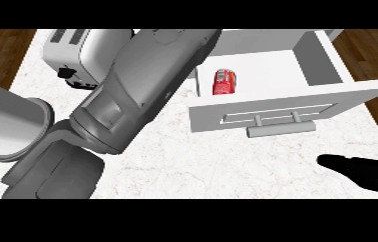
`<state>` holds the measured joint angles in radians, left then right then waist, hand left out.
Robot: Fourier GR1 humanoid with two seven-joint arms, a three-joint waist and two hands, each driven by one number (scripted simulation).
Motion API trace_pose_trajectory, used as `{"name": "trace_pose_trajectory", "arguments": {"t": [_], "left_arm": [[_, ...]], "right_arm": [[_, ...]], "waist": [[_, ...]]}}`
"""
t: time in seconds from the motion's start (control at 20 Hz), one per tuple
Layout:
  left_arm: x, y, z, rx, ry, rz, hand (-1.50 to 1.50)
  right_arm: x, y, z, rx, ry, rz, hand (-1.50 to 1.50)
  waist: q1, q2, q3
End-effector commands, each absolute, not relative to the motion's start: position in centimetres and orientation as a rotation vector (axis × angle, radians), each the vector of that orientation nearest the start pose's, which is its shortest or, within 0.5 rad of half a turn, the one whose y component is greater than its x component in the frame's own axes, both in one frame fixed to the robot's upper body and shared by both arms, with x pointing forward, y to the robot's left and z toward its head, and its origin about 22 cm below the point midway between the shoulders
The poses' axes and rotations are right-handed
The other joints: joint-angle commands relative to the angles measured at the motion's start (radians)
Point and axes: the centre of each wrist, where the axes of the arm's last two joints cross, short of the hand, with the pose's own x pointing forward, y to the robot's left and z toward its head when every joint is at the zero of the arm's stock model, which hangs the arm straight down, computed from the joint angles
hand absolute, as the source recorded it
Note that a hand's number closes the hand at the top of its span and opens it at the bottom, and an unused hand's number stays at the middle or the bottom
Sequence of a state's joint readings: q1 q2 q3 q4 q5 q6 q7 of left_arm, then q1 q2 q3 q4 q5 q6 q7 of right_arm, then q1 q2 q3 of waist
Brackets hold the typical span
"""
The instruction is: Pick up the can, place it into the drawer and close the drawer
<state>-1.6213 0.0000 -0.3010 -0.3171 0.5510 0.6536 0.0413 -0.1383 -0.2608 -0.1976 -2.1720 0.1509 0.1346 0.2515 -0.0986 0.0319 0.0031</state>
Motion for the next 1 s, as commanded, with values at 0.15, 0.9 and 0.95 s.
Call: {"name": "trace_pose_trajectory", "arguments": {"t": [0.15, 0.9, 0.95], "left_arm": [[43.9, -1.2, 24.2, 0.025, -1.702, 0.04, -1.5], [44.0, -1.2, 25.6, 0.044, -1.71, -0.033, -1.5], [43.9, -1.3, 26.8, 0.031, -1.735, -0.007, -1.5]], "right_arm": [[23.5, -26.7, 18.5, -0.658, -1.981, 0.561, -1.5], [32.6, -21.6, 9.5, -0.944, -1.793, 0.949, -1.5], [33.2, -21.1, 9.4, -0.968, -1.799, 0.97, -1.5]], "waist": [[0.031, -0.001, -0.002], [0.108, -0.018, -0.002], [0.103, -0.016, -0.002]]}}
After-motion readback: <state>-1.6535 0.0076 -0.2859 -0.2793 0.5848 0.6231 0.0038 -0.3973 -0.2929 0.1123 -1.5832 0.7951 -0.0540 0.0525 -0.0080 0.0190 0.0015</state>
